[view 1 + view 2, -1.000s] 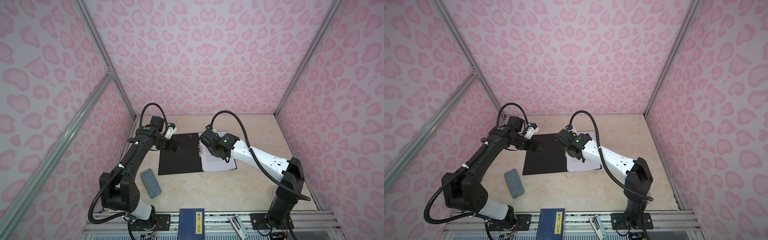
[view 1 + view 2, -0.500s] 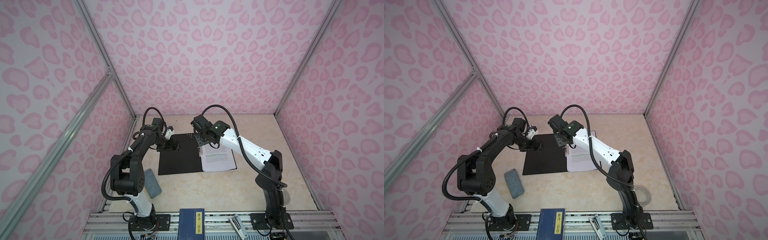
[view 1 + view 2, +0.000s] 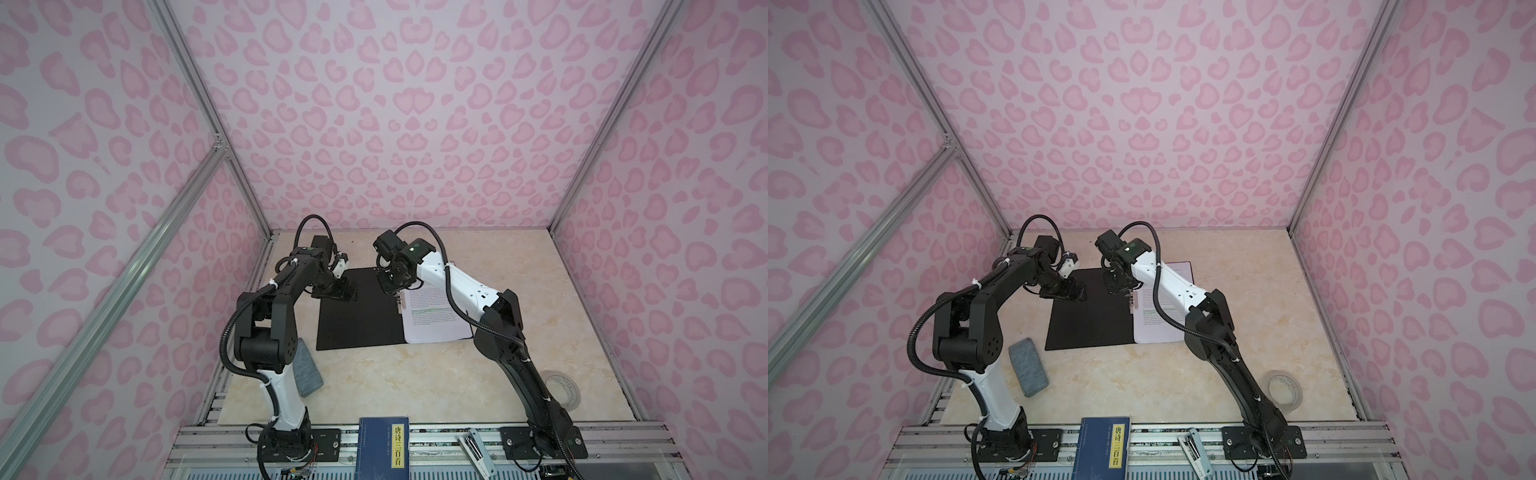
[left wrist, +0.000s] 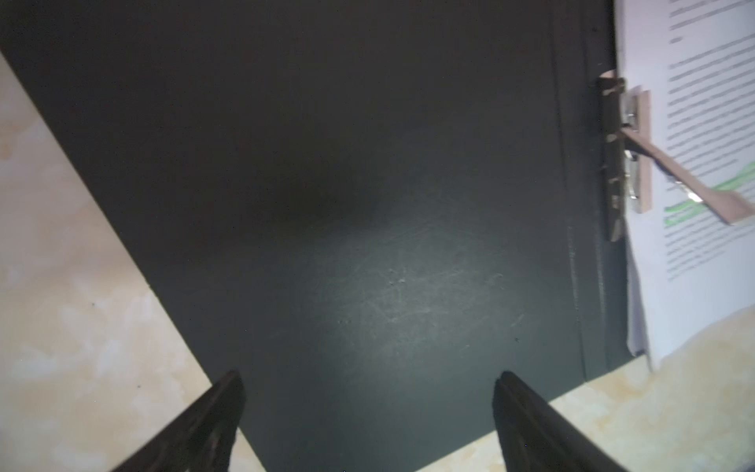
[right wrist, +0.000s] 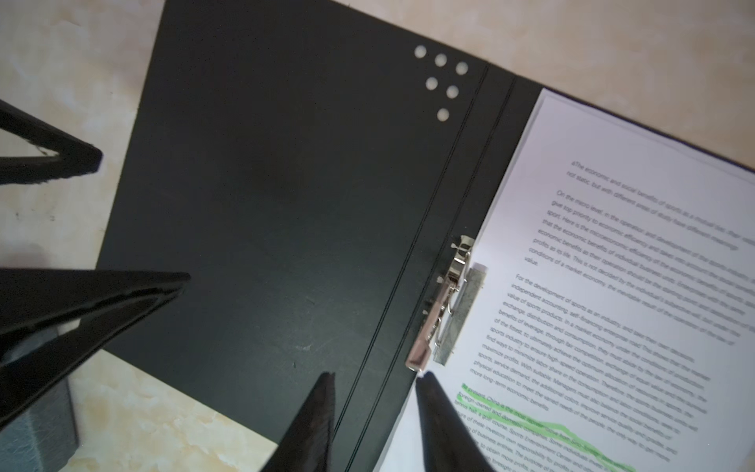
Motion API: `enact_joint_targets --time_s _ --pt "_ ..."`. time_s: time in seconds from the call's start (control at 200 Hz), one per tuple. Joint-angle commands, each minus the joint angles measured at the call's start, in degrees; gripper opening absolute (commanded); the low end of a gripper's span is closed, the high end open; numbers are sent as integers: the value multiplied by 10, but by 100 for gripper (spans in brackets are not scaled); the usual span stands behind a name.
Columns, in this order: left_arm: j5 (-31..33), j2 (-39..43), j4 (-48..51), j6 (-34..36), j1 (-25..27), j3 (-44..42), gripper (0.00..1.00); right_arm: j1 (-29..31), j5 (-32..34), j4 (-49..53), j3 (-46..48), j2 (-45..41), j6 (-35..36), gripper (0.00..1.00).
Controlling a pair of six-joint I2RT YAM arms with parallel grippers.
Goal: Put the files into the folder
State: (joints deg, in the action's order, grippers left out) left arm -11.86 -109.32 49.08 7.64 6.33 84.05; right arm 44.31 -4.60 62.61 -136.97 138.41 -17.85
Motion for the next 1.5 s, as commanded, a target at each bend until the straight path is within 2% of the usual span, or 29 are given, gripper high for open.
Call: enact_joint_targets --time_s 0.0,0.255,0.51,0.78,1.05,1.495 --pt "34 -12 -15 17 -1 0 97 -2 -5 44 -9 19 15 34" --pt "28 -28 -20 20 -1 0 97 -3 23 57 2 28 25 27" --pt "32 -38 -19 21 3 9 97 -3 17 54 -1 34 33 20" --pt "45 -32 -19 26 8 10 96 -3 24 56 -10 17 31 21" --pt "71 -45 -18 33 13 16 96 -6 18 61 -31 38 35 21" --pt "66 -51 -15 35 16 16 96 -8 22 87 -55 61 44 18"
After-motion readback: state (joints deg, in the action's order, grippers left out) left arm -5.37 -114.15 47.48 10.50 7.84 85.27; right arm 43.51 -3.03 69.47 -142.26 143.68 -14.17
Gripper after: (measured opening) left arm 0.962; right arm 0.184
